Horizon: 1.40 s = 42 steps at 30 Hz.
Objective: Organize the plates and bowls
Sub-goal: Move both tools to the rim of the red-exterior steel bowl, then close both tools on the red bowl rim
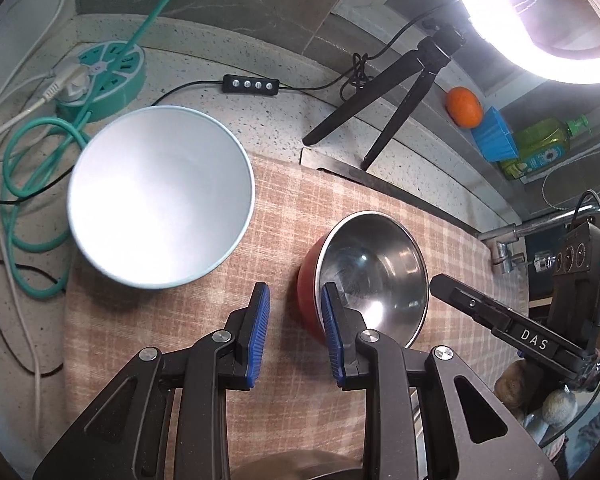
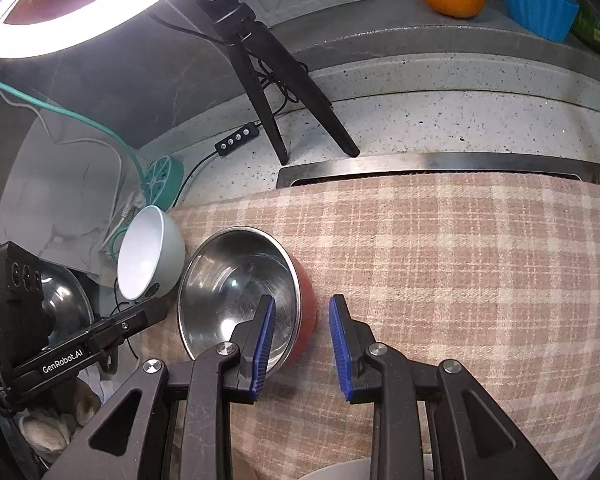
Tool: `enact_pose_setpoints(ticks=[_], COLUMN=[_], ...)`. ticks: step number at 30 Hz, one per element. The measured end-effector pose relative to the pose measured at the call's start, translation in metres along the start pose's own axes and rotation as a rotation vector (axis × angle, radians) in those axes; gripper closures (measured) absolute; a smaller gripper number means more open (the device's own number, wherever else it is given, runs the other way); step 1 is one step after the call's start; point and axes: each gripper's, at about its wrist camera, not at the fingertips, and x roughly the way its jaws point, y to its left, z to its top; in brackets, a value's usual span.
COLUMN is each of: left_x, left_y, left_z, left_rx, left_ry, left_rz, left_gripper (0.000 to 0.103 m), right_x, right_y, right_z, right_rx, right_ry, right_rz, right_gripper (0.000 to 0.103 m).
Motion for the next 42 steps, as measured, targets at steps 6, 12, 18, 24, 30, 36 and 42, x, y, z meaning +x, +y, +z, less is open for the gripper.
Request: enact_pose_setpoints(ticks=[6,12,18,24,30,36,42], left_x=[0.009,0.012,0.014,0.020,0.022,0.018,0.004], left_y=[-0.001,-0.005,-0.008,-0.011,-0.016,-0.018,-0.019], left_z=[0.004,0.004,0.003,0.003,0.001,-0.002,-0.004], left_rx=[0.004,0.017,0.025,0.033,0.043,0.055,0.059], left_ry=[0.015,0.017,0.007,0.019,0.014,0.005,-0.015], left_rz=[0.004,0.008,0.021,0.013,0.029,0.036,0.025], left_gripper=[0.078,0.081,0.088,0.096,0.098,0.098,0.098], right_x=[0.004,0.007,0.011,0.013,0.012,0.006,-0.012], right_y=[-0.001,0.001,0.005,0.008,0.013,0.015,0.021], right_z=[0.002,0.003,0.004,0.002,0.002,0.000,-0.004], right_rx=[-0.007,-0.017,-0.036,-0.049,-0.053,-0.063,-0.072], right_ry=[0.010,0.016,0.019,0.025,0.021,0.014,-0.005], right_rz=[-0.011,-0.017,-0.027,-0.024,-0.026,-0.026,-0.006], right_gripper=[0.078,0.078,0.086,0.096,0.099,0.099,0.099])
